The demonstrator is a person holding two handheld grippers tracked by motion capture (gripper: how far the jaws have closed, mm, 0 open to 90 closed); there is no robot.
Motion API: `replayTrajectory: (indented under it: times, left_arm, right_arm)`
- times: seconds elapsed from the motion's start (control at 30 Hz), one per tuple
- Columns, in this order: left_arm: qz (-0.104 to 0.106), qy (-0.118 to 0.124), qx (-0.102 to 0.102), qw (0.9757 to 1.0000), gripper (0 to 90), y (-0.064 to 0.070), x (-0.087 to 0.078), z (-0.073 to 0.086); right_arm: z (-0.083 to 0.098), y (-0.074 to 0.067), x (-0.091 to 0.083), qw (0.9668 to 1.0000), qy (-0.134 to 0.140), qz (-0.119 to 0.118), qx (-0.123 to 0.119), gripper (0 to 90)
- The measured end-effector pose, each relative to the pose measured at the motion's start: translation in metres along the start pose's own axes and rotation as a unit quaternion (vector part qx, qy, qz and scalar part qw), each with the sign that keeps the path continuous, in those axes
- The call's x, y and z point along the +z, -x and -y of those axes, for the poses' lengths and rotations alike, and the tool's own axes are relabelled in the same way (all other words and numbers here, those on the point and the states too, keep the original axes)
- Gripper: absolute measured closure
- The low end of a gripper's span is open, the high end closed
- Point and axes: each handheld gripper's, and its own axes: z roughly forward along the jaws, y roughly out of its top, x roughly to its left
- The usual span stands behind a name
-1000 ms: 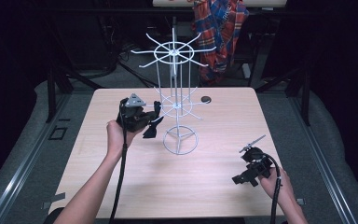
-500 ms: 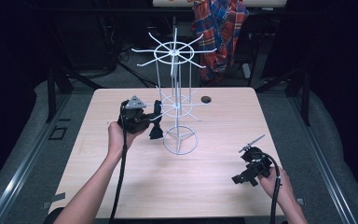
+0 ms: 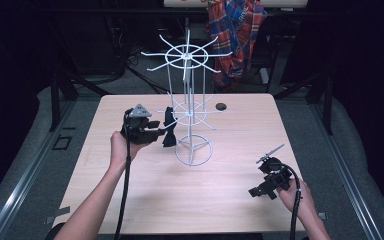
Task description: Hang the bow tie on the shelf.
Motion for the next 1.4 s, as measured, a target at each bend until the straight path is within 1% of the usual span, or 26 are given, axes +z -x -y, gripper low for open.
replayTrajectory:
  times: [0.03,0.07,0.1,0.2,0.33,0.4,0.47,0.57,0.6,0.63,0.67,0.73,0.77,0.8,0.83,0.9,0.93,0.97,1.03,1.07,1.13,1.17,1.3,1.33,1.37,1.4]
  left_arm:
    - [0.001,-0.002,-0.003,1.0,51.6,0.0,-0.001,0.0]
    - [-0.002,-0.004,-0.002,1.0,47.5,0.0,-0.002,0.001]
    - [-0.004,-0.005,-0.001,1.0,44.7,0.0,-0.003,0.001]
    - [-0.006,-0.01,-0.002,0.9999,37.9,0.001,-0.007,0.002]
    - [-0.011,-0.015,-0.003,0.9998,31.4,0.003,-0.016,0.004]
    - [-0.018,-0.02,-0.001,0.9996,28.2,0.003,-0.021,0.006]
    - [-0.021,-0.023,-0.006,0.9995,25.0,0.003,-0.026,0.008]
    - [-0.029,-0.028,-0.012,0.9991,20.0,0.004,-0.033,0.012]
    - [-0.03,-0.03,-0.012,0.999,18.2,0.004,-0.035,0.014]
    - [-0.032,-0.033,-0.013,0.9989,17.0,0.005,-0.037,0.016]
    - [-0.033,-0.039,-0.012,0.9986,16.0,0.006,-0.04,0.018]
    - [-0.037,-0.043,-0.013,0.9983,14.8,0.007,-0.045,0.023]
    - [-0.039,-0.048,-0.013,0.998,14.7,0.007,-0.047,0.025]
    - [-0.043,-0.054,-0.015,0.9975,14.7,0.008,-0.049,0.028]
    - [-0.046,-0.057,-0.016,0.9972,14.3,0.008,-0.05,0.031]
    - [-0.051,-0.069,-0.019,0.9962,13.4,0.007,-0.053,0.039]
    - [-0.054,-0.077,-0.019,0.9954,12.6,0.007,-0.055,0.043]
    - [-0.058,-0.082,-0.02,0.9947,11.6,0.007,-0.056,0.047]
    - [-0.068,-0.088,-0.024,0.9935,10.3,0.006,-0.058,0.057]
    - [-0.068,-0.088,-0.026,0.9934,9.6,0.005,-0.06,0.06]
    - [-0.073,-0.097,-0.031,0.9921,8.5,0.004,-0.062,0.068]
    - [-0.074,-0.099,-0.034,0.9918,7.3,0.003,-0.062,0.071]
    - [-0.076,-0.114,-0.04,0.9897,5.0,0.001,-0.064,0.082]
    - [-0.073,-0.119,-0.042,0.9892,4.7,0.001,-0.064,0.085]
    - [-0.077,-0.124,-0.042,0.9884,4.5,0.002,-0.063,0.088]
    - [-0.078,-0.132,-0.04,0.9875,4.3,0.002,-0.062,0.091]
  right_arm:
    - [0.0,0.0,0.0,1.0,0.0,0.0,0.0,15.1]
    - [0.0,0.001,-0.001,0.9999,-0.006,-0.006,-0.006,15.1]
    - [-0.001,0.002,-0.002,0.9998,-0.014,-0.003,-0.014,15.1]
    - [-0.001,0.001,-0.001,0.9999,-0.009,-0.006,-0.01,15.1]
    - [-0.001,0.001,-0.003,0.9997,-0.016,0.003,-0.018,15.1]
    - [-0.001,0.0,-0.002,0.9998,-0.011,0.005,-0.014,15.1]
    - [-0.001,0.0,-0.003,0.9999,-0.009,0.001,-0.014,15.1]
    - [-0.001,0.0,-0.003,0.9998,-0.013,0.005,-0.017,15.1]
    - [-0.001,0.0,-0.003,0.9997,-0.016,0.006,-0.02,15.1]
    - [-0.001,0.0,-0.003,0.9998,-0.012,0.005,-0.016,15.1]
    - [-0.001,0.0,-0.003,0.9996,-0.019,0.006,-0.021,15.1]
    - [-0.001,0.0,-0.003,0.9997,-0.015,0.002,-0.018,15.1]
    - [-0.002,0.0,-0.003,0.9995,-0.021,0.005,-0.023,15.2]
    - [-0.001,-0.001,-0.002,0.9997,-0.012,0.002,-0.019,15.1]
    - [-0.001,-0.001,-0.003,0.9996,-0.017,0.007,-0.024,15.1]
    - [-0.001,-0.001,-0.003,0.9995,-0.018,0.005,-0.026,15.1]
    - [-0.001,-0.002,-0.002,0.9996,-0.016,0.0,-0.021,15.1]
    - [-0.002,-0.002,-0.003,0.9994,-0.021,0.004,-0.026,15.1]
    - [-0.002,-0.001,-0.003,0.9994,-0.022,0.005,-0.027,15.1]
    - [-0.002,0.0,-0.003,0.9991,-0.029,0.007,-0.031,15.1]
    - [-0.001,-0.002,-0.002,0.9995,-0.018,0.009,-0.024,15.1]
    - [-0.001,-0.002,-0.001,0.9996,-0.016,0.005,-0.022,15.1]
    - [-0.002,-0.002,-0.002,0.9994,-0.022,0.004,-0.026,15.1]
    - [-0.002,-0.002,-0.001,0.9995,-0.021,0.004,-0.025,15.1]
    - [-0.002,-0.002,-0.001,0.9995,-0.02,0.004,-0.024,15.1]
    - [-0.001,-0.003,0.0,0.9998,-0.01,0.004,-0.017,15.1]
